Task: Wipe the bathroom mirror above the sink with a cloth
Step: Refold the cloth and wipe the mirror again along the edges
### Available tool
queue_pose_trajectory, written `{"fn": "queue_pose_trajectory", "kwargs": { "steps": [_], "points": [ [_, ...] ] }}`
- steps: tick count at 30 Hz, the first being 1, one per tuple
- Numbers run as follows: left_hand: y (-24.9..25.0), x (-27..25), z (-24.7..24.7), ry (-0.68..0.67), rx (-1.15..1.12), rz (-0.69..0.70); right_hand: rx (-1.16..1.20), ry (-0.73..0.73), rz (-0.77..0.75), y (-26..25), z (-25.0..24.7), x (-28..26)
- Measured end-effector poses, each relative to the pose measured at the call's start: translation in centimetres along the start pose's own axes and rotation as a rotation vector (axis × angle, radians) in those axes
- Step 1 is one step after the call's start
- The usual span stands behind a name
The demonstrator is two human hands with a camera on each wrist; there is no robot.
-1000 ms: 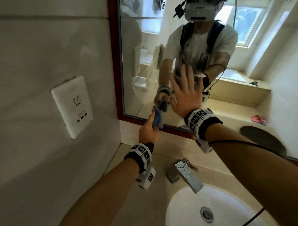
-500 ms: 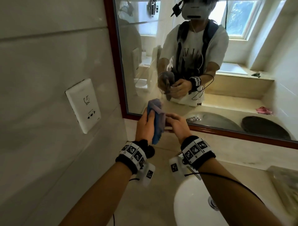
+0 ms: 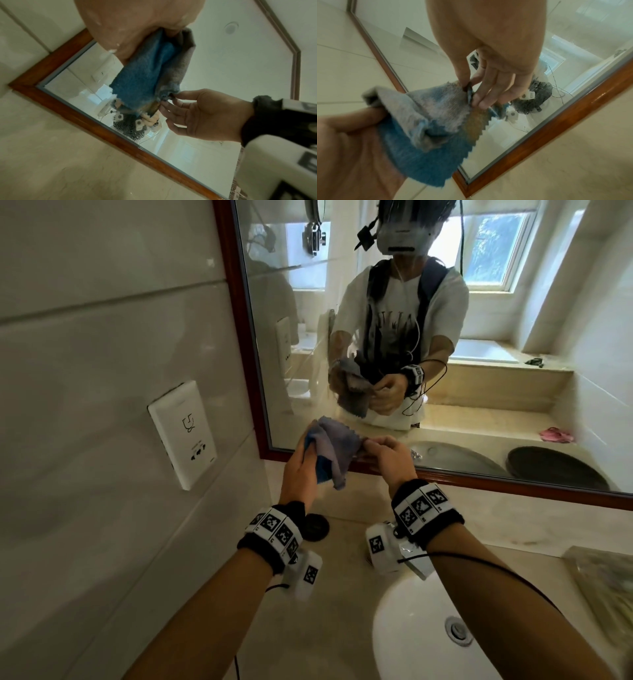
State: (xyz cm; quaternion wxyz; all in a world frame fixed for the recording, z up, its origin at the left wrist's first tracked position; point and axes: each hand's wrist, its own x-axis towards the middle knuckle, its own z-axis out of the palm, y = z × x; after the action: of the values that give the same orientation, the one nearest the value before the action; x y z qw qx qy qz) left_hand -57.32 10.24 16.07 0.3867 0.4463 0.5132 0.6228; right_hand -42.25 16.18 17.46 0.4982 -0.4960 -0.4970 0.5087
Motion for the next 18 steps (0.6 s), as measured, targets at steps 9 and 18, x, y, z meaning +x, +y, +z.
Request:
{"fn": "queue_pose_trajectory", "kwargs": {
  "steps": [9,18],
  "points": [
    [-1.2,0.0,-1.4,-0.151,0.172,0.054,-0.09,0.099,-0.111,-2.8,-0.7,0.4],
    [-0.1,0.6,-1.4,-0.23,0.21,0.044,-0.178,-0.028,-0.295,-4.8,-0.7,0.2]
  ]
}}
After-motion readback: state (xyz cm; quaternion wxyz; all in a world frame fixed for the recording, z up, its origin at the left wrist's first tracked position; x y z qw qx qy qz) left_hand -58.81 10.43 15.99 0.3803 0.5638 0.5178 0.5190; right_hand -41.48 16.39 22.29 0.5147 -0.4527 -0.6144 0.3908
